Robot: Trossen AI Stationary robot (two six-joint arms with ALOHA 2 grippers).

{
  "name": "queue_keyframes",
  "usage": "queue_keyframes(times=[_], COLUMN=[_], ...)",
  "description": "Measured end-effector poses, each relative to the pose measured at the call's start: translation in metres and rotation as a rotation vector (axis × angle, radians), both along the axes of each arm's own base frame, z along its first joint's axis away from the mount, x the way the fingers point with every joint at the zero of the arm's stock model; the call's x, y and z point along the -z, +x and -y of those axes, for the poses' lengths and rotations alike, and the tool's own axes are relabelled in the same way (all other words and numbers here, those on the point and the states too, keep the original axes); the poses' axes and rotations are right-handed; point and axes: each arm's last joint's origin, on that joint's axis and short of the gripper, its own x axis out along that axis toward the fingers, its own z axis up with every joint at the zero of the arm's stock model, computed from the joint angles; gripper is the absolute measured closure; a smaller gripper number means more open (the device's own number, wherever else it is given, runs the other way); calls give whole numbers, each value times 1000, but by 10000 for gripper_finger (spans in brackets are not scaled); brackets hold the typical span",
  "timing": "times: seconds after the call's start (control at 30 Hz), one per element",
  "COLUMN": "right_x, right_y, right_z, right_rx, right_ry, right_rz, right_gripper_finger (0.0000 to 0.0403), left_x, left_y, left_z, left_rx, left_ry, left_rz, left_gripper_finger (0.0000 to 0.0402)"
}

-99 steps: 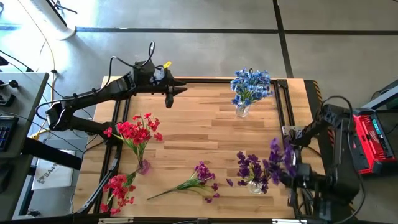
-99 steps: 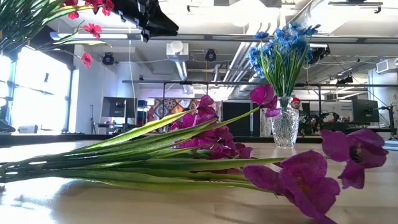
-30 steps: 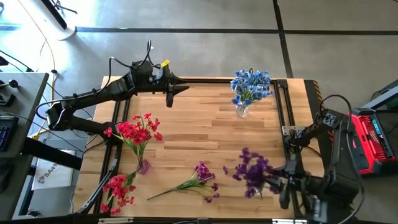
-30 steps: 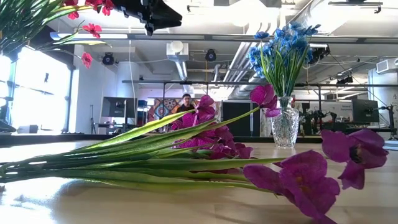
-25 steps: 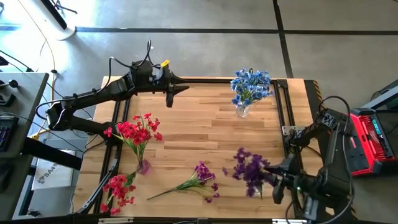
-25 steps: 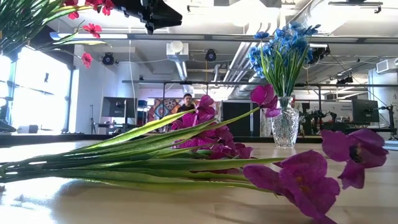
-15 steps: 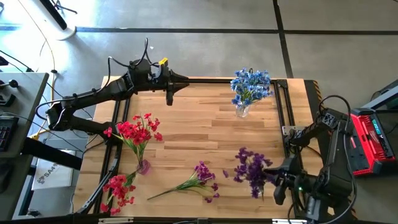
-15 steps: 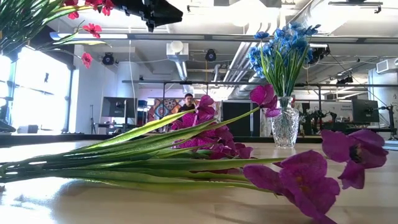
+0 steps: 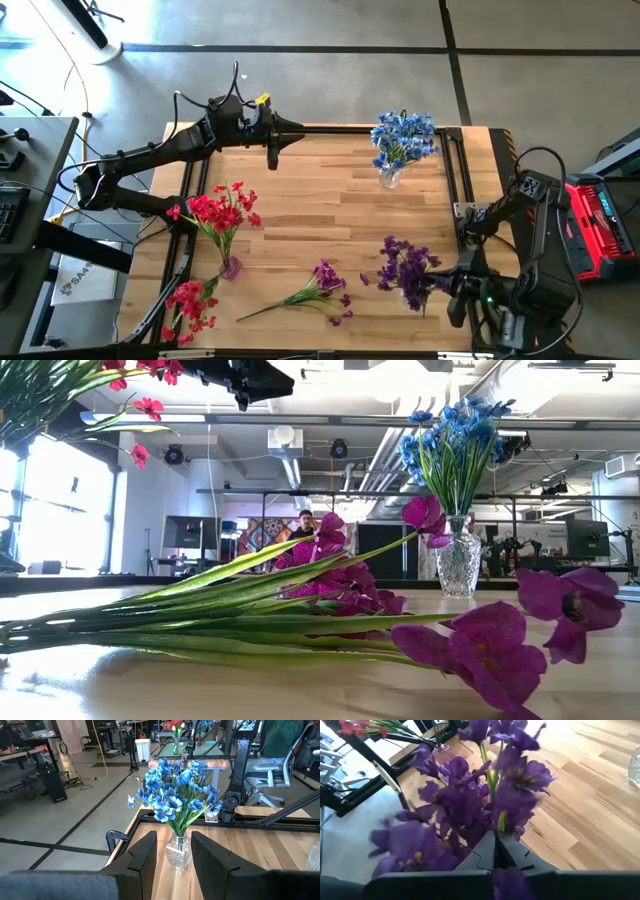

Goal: Sort flowers into vase by color
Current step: Put the right violet flower into the bottom transparent flower vase

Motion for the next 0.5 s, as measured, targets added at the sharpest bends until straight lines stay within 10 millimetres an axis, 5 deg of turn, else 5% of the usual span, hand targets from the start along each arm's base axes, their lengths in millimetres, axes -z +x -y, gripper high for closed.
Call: queue_keyframes(times=[0.5], right_x=[-38], right_y=[-22], right_z=[42], right_rx=[-76], right_ry=[60], right_rz=[95], right_gripper_finger=[403], left_x=[1], left_y=[0], left_z=[0], left_rx=[-4], left_ry=[-27], left_rz=[-2], left_gripper_finger=[293])
